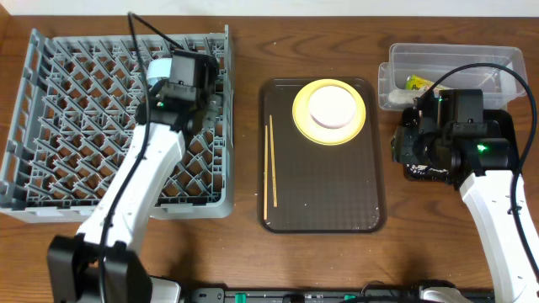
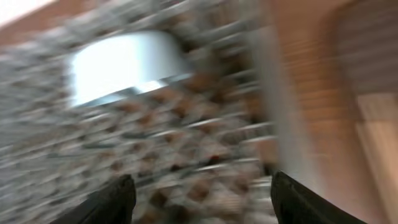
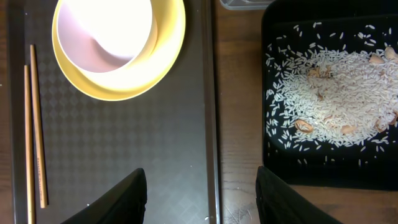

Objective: Sort waste into correct bins and load items into the dishwasher rack
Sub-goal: 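Move the left gripper to the white plate on the yellow plate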

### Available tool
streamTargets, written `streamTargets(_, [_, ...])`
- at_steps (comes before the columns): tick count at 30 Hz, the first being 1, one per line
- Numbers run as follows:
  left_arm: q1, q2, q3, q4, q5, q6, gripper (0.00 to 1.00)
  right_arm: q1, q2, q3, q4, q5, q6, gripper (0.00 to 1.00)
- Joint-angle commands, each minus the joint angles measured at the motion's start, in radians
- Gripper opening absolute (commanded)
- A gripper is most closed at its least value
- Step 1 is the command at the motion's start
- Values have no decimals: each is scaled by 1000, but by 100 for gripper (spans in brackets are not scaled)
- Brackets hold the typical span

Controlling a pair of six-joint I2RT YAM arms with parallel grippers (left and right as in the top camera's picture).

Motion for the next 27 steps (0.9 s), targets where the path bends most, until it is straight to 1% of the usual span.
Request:
streamTargets(1, [-5,-5,0,11,409,-123,71,-10,-2,3,-2,6,8,54])
streamTargets(4, [-24,11,0,61,444,-177,71,-10,-2,3,-2,6,8,55])
streamTargets(6, [-43,23,0,101,444,-180,71,-10,-2,3,-2,6,8,55])
streamTargets(8, [-66,36,0,169,444,-199,71,-10,-2,3,-3,5,8,55])
streamTargets(14, [-137,108,0,413,444,-323,71,-10,-2,3,-16,6,8,56])
streamTargets(19, [-198,211,0,556,444,-397,72,-10,-2,3,-22,6,8,57])
streamTargets(22, [-234,276,0,625,444,-424,71,-10,-2,3,-22,6,8,58])
streamTargets(27, [-288,372,0,718,444,-423,71,-10,-2,3,-22,6,8,59])
